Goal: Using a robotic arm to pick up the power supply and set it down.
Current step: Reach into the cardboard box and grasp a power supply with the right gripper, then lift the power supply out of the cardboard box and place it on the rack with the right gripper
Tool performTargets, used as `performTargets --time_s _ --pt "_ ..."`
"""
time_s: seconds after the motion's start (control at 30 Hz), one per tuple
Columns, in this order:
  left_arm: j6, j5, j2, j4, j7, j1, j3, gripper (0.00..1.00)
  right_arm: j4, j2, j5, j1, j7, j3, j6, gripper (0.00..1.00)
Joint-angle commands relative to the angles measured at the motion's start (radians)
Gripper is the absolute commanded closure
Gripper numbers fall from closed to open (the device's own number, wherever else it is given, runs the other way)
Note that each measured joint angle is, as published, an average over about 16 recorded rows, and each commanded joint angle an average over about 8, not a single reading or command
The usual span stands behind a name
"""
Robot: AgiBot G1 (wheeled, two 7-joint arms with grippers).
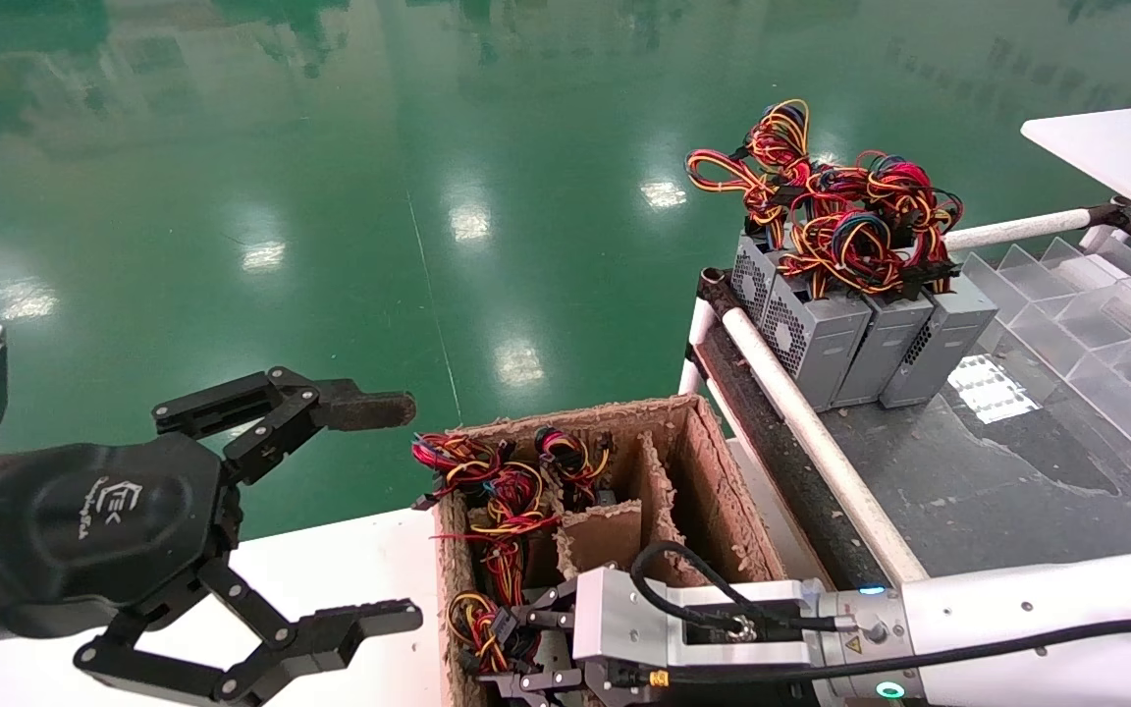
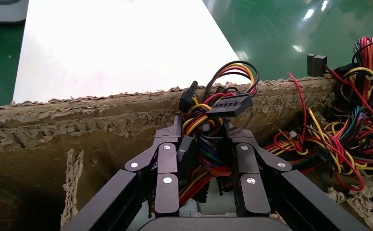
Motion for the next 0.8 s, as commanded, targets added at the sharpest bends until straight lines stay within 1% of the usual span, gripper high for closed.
performTargets --time_s 0.03,0.37,0.6,0.8 --pt "0.0 0.0 0.0 0.0 0.0 0.0 0.0 0.0 -0.001 0.001 0.0 -0.001 0.002 -0.001 -0.002 1.0" --pt "0.0 0.0 0.0 0.0 0.0 0.0 0.0 0.0 -0.003 0.023 0.044 -0.033 -0.014 0.035 0.026 1.0" --pt "0.0 0.0 0.0 0.0 0.0 0.0 0.0 0.0 0.025 0.065 0.12 -0.065 -0.027 0.1 0.063 1.0" --pt "0.0 0.0 0.0 0.0 0.0 0.0 0.0 0.0 0.046 0.102 0.2 -0.081 -0.031 0.161 0.076 1.0"
